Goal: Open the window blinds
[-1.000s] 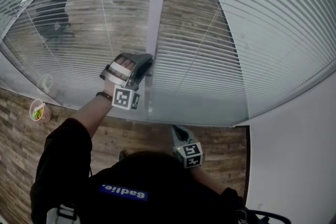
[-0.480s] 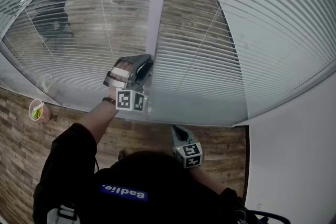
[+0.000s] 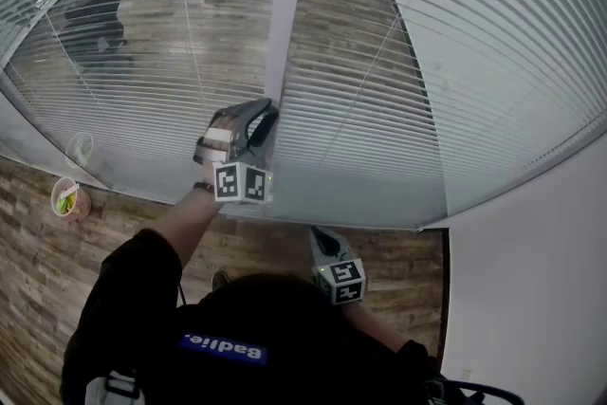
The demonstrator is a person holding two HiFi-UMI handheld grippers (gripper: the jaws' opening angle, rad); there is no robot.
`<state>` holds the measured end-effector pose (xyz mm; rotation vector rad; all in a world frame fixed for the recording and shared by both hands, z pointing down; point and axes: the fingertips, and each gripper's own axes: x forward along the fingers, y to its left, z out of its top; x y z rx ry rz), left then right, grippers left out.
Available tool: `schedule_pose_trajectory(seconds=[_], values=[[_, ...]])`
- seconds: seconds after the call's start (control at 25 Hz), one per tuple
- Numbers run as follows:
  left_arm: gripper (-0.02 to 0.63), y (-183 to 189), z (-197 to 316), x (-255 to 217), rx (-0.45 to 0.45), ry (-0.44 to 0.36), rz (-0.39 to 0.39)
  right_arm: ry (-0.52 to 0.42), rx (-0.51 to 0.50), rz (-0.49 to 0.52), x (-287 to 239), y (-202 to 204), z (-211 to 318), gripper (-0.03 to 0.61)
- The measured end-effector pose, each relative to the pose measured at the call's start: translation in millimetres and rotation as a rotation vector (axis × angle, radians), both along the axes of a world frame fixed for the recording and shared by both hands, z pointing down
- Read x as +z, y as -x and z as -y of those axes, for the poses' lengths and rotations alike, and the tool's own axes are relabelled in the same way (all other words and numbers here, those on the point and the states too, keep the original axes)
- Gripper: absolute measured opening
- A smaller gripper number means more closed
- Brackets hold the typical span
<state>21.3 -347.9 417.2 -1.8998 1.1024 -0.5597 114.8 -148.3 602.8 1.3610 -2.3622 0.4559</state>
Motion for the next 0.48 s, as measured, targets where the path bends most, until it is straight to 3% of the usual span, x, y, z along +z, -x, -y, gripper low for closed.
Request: schedule_pose_trajectory(seconds=[0.28, 0.48], values=[[0.118, 0.8, 1.2, 0.2, -0.009, 0.035, -0.073, 0.004, 0.001, 0.007, 0.3, 0.0, -0.9, 0.003], [0.123, 0.4, 1.4, 3.0, 0.003, 0.031, -0.043, 0.001, -0.002, -0.004, 0.3, 0.3, -0.8, 0.006]])
